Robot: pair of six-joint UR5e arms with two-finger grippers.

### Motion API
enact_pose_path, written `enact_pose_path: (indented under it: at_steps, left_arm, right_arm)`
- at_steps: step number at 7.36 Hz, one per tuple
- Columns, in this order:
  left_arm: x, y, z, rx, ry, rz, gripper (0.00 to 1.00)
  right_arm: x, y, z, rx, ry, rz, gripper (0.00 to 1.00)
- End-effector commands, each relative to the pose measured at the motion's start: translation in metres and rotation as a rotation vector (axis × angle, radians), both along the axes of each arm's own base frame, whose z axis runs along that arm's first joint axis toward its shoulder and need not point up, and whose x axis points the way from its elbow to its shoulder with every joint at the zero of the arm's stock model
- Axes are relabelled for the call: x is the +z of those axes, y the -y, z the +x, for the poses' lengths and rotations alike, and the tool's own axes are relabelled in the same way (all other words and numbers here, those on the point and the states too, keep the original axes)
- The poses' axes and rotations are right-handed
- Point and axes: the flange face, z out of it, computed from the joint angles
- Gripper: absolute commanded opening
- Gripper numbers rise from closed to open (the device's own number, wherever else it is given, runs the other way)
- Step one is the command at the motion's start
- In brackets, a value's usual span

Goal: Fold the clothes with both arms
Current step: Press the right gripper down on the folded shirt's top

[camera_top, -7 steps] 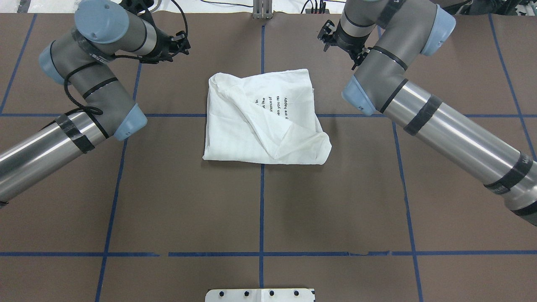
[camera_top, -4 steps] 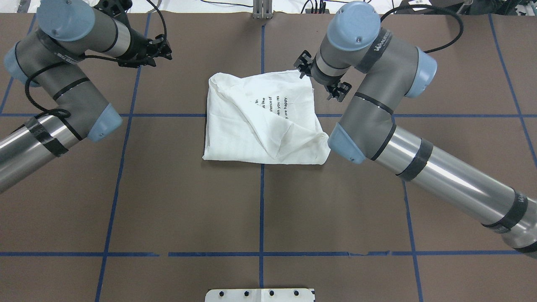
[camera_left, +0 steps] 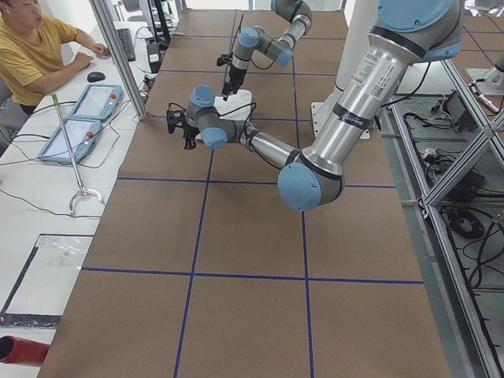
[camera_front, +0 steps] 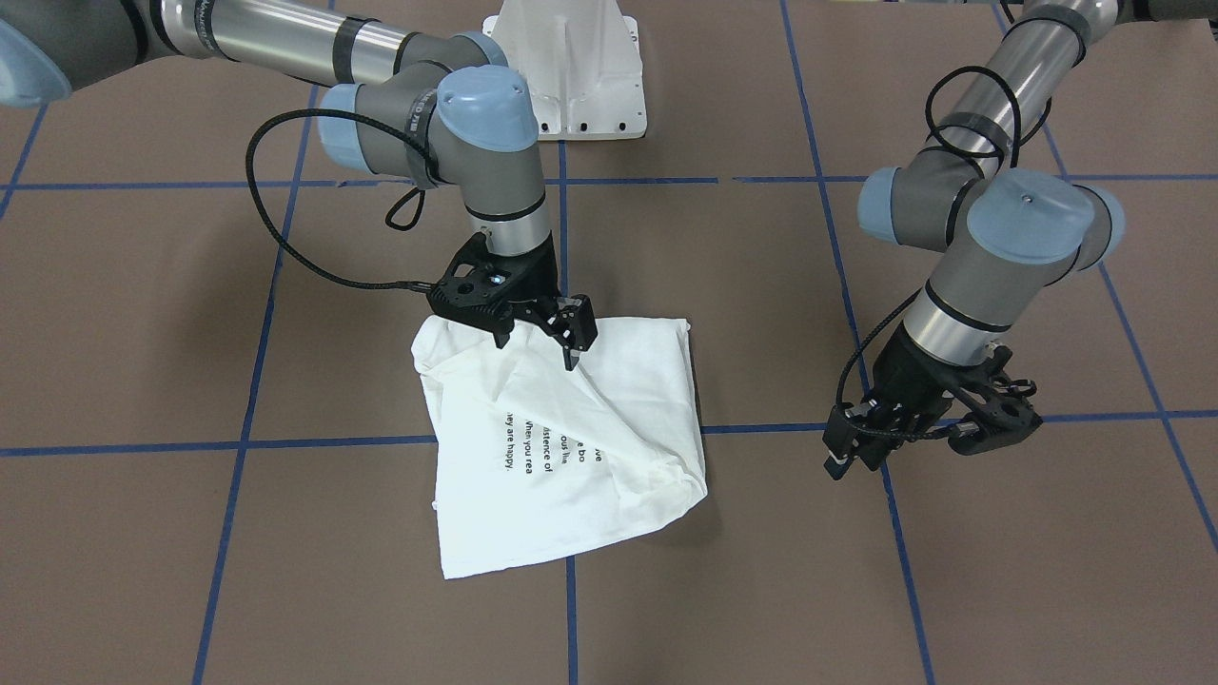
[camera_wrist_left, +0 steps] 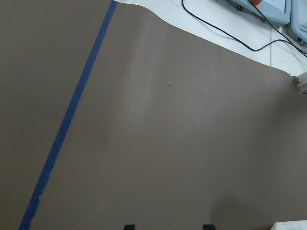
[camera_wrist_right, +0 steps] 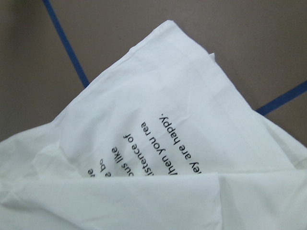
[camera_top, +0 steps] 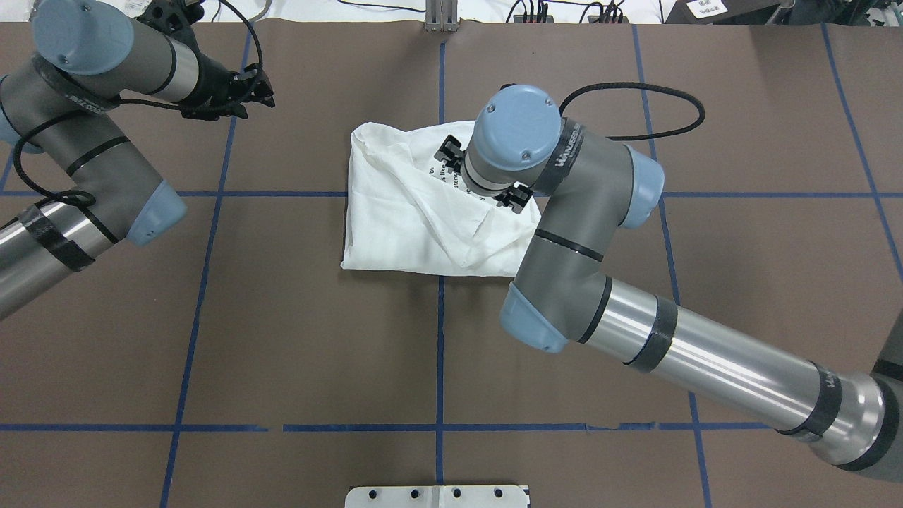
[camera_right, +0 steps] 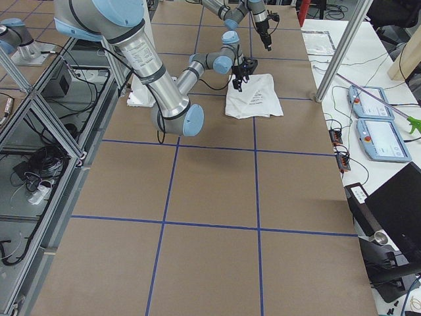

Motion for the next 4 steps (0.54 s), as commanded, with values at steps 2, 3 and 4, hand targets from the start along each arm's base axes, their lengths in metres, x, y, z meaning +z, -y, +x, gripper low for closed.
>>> enact_pose_path:
  at_steps: [2, 3, 4]
  left_arm:
    - [0.004, 0.000, 0.000, -0.002, 0.002, -0.008, 0.59]
    - [0.004, 0.000, 0.000, -0.002, 0.002, -0.008, 0.59]
    - [0.004, -0.001, 0.001, 0.000, 0.002, -0.008, 0.59]
  right_arm:
    - [0.006, -0.047, -0.040, 0.125, 0.059, -0.172, 0.92]
    - [0.010, -0.054, -0.044, 0.202, 0.096, -0.270, 0.90]
    - [0.010, -0.054, -0.044, 0.233, 0.107, -0.291, 0.83]
